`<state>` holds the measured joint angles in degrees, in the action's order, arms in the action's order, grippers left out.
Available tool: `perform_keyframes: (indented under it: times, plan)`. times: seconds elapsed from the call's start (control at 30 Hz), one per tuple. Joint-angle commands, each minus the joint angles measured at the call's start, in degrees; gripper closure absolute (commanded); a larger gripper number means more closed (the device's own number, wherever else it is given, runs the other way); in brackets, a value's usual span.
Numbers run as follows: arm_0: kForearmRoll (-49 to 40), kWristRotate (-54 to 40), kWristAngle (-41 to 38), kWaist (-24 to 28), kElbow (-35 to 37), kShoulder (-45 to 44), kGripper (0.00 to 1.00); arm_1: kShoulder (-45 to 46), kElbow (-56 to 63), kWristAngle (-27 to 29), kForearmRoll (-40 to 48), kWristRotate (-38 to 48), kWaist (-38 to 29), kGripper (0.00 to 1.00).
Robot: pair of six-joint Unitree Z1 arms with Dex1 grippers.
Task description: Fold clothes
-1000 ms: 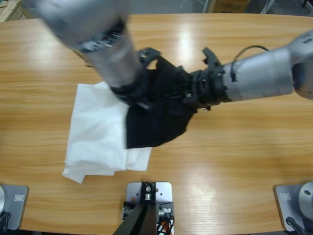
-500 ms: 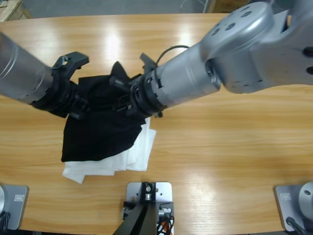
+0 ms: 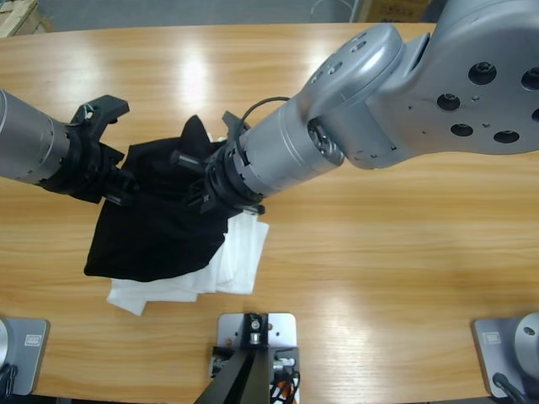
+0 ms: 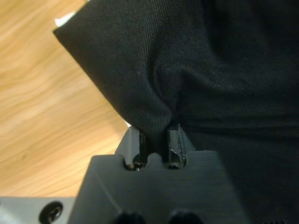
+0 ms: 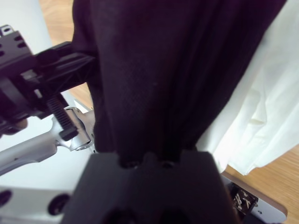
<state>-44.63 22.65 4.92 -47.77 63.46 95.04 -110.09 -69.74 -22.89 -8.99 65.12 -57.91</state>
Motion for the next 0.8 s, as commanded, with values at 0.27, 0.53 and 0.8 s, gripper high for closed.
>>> perform_keyframes:
  times: [0.27, 0.53, 0.8]
  plan:
    - [1.4, -0.5, -1.4, 1.6, -3.6, -1.3, 0.0, 7.5, 1.0, 3.1, -9.3, 1.9, -1.7, 0.0]
    - [-2.7, 3.7, -0.3, 1.0, -4.4, -18.5, 0.093, 9.9, -4.1, 0.5, -11.5, -10.0, 0.5, 0.74]
    - [3.6, 13.2, -0.5, -12.7, -11.2, -16.2, 0.618, 0.8, -7.2, -15.3, -1.8, -19.4, 6.4, 1.0]
